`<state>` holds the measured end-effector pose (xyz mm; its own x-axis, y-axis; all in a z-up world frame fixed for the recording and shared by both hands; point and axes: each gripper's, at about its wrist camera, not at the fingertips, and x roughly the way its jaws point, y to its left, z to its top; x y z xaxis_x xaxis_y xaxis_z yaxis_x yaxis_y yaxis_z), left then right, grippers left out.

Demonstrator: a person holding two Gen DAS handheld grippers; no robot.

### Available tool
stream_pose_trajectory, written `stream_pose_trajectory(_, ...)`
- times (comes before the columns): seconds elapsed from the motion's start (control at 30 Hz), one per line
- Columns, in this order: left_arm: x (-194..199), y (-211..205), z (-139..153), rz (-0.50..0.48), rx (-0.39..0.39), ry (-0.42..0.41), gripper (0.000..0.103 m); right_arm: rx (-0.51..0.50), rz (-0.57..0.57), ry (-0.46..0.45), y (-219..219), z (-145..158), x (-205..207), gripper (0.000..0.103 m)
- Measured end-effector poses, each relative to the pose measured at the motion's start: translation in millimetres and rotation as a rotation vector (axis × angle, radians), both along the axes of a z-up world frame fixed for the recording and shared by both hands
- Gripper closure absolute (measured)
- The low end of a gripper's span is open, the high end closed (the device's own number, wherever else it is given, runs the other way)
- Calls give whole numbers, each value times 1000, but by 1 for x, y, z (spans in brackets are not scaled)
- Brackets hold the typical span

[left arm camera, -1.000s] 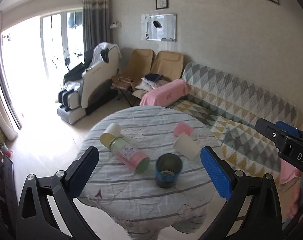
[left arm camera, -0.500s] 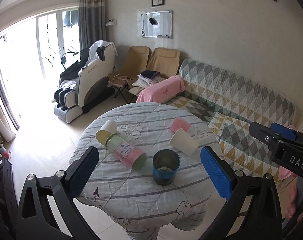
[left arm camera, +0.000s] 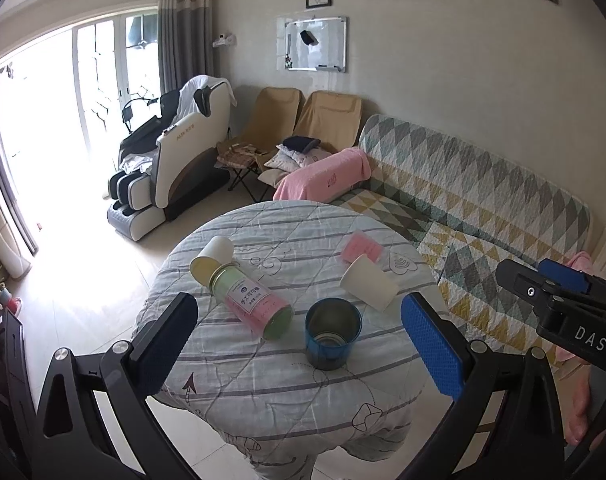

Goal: Flip cup upright

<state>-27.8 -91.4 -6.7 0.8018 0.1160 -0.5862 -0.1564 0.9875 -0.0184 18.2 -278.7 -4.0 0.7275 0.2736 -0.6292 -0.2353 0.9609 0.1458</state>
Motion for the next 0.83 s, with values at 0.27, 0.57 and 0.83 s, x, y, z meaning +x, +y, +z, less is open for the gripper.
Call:
stream_pose_trajectory(0.27, 2, 1, -3, 0, -2, 0, 0, -18, 7, 8, 5, 0, -1, 24)
stream_pose_trajectory(0.57, 3, 1, -2, -1, -5, 1, 0, -25, 6, 6, 6, 2, 0, 24)
stream_pose_trajectory(0.83, 7, 5, -7, 13, 1, 10, 0, -25, 10, 12, 7, 2, 1, 24)
